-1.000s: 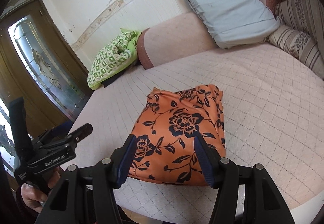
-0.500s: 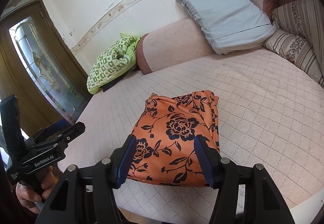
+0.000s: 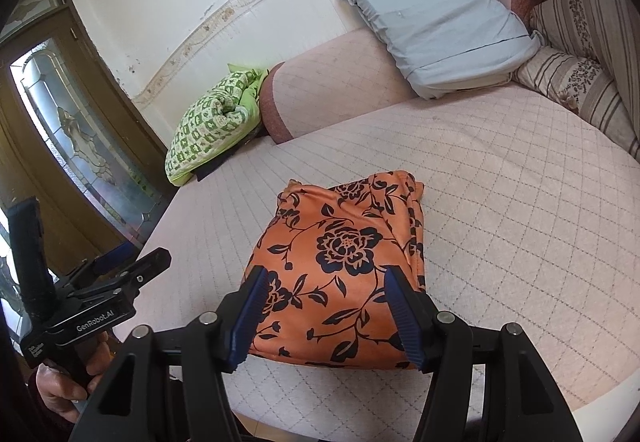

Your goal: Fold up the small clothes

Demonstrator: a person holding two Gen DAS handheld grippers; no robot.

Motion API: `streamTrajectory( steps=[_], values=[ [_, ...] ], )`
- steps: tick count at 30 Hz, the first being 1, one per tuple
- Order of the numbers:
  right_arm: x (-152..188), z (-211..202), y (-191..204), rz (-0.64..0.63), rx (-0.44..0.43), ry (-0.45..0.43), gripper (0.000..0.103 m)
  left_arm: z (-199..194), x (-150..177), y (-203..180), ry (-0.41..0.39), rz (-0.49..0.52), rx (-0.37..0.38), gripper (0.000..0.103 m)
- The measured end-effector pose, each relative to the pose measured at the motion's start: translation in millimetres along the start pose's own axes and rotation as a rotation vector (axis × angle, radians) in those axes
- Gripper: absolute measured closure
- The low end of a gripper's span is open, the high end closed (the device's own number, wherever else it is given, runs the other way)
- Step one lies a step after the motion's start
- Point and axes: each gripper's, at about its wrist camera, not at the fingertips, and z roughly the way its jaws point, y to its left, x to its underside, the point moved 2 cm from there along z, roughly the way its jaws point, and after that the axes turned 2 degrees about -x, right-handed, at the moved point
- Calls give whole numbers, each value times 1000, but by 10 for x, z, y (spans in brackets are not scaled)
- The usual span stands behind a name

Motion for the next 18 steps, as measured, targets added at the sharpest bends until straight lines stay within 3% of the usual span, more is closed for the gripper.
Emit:
streamTrajectory(
  steps=[18],
  values=[
    [8, -17, 16, 1, 1, -1, 39, 10, 22, 22, 2, -8, -6, 13]
  ],
)
